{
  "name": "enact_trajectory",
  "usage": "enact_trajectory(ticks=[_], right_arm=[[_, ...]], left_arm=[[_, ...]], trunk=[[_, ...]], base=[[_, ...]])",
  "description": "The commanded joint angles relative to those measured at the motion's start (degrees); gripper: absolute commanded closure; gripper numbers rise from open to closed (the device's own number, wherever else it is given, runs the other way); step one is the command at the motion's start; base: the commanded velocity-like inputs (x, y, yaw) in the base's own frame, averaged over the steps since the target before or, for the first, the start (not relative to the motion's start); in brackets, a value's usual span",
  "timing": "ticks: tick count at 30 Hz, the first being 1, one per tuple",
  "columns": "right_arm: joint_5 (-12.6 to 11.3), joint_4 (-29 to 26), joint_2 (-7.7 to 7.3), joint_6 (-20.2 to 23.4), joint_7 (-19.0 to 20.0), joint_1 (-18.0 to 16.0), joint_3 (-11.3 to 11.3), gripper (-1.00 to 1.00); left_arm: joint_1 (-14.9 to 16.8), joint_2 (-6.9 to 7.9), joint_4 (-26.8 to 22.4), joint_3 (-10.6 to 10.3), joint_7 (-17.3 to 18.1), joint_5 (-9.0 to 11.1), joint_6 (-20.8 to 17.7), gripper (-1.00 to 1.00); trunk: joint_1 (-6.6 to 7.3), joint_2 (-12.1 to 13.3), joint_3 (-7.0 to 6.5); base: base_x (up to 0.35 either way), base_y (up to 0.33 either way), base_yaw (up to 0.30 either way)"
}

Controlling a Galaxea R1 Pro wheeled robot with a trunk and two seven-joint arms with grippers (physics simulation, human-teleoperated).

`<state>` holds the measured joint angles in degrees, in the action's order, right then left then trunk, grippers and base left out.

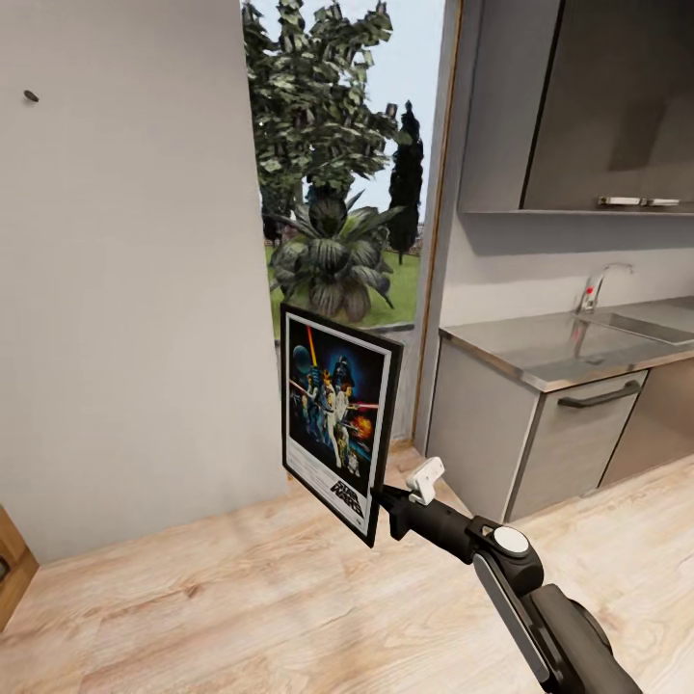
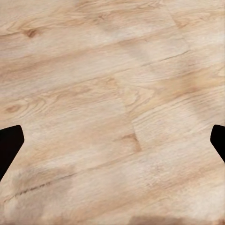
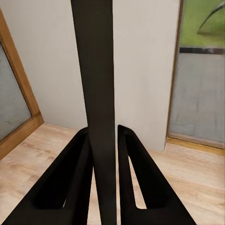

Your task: Pick up the poster from the kitchen countertop and hang it on one of the wall nails in the kitchen.

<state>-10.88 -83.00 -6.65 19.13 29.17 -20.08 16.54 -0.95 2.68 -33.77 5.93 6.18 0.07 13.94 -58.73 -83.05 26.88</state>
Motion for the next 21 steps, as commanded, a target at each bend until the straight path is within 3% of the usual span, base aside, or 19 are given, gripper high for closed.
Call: enact_trajectory(ticks=[1,8,21], right_arm=[[-0.72,-0.06,-0.03,0.54,0.0,-0.05,0.05,1.0],[-0.72,-0.06,-0.03,0.49,-0.06,-0.05,0.07,1.0],[-0.72,-0.06,-0.03,0.47,-0.08,-0.05,0.07,1.0]], left_arm=[[-0.01,-0.04,-0.07,0.31,0.5,0.0,0.03,-1.0],[-0.01,-0.04,-0.07,0.29,0.5,-0.02,-0.05,-1.0],[-0.01,-0.04,-0.07,0.31,0.5,-0.02,-0.05,-1.0]], trunk=[[0.0,-0.03,0.05],[0.0,-0.03,0.05],[0.0,-0.03,0.05]], base=[[0.0,0.0,0.01],[0.0,0.096,0.045],[0.0,0.058,0.263]])
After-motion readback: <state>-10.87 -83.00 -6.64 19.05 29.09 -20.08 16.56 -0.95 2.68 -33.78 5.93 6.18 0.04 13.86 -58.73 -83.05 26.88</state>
